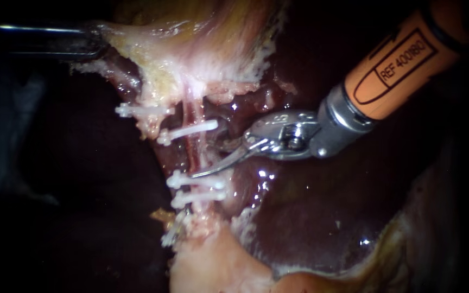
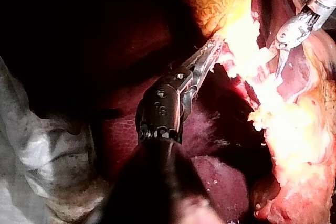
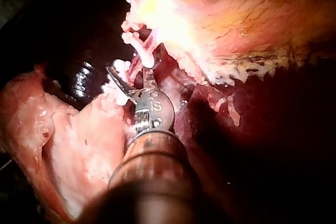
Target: Go to the cutting position right tube
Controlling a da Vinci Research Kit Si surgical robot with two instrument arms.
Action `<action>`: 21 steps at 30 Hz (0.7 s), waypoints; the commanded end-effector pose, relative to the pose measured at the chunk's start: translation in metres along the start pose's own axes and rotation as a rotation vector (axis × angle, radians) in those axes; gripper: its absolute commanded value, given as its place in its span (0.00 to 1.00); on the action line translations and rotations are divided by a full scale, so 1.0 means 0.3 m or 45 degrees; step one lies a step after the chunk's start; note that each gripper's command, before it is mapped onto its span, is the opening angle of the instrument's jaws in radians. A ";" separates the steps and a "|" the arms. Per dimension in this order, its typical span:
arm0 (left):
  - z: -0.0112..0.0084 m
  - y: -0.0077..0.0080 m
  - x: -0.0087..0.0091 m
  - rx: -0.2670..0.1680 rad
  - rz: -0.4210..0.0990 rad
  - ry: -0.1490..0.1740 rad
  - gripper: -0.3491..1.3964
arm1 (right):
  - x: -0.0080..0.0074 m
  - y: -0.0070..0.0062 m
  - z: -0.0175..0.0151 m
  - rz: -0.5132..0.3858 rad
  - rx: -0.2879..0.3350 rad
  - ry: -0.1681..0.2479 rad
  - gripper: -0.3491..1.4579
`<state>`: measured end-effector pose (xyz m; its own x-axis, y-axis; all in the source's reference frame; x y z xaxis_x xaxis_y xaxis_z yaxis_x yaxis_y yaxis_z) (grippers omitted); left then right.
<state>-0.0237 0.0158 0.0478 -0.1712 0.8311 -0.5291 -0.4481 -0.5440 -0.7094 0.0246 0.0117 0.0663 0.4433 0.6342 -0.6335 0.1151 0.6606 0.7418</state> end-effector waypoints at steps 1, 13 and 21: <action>0.0001 0.0000 0.0000 0.000 0.000 0.000 0.00 | 0.0007 0.0002 0.001 0.000 0.003 0.010 0.90; 0.0002 0.0000 0.0000 0.000 0.000 0.000 0.00 | 0.0047 -0.0005 0.010 0.007 0.027 0.045 0.89; 0.0001 0.0000 0.0000 0.000 0.000 0.000 0.00 | 0.0076 -0.0088 0.011 0.010 0.093 0.069 0.90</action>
<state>-0.0238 0.0158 0.0478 -0.1710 0.8312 -0.5291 -0.4482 -0.5438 -0.7095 0.0283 0.0099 0.0632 0.3924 0.6618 -0.6388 0.1854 0.6234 0.7596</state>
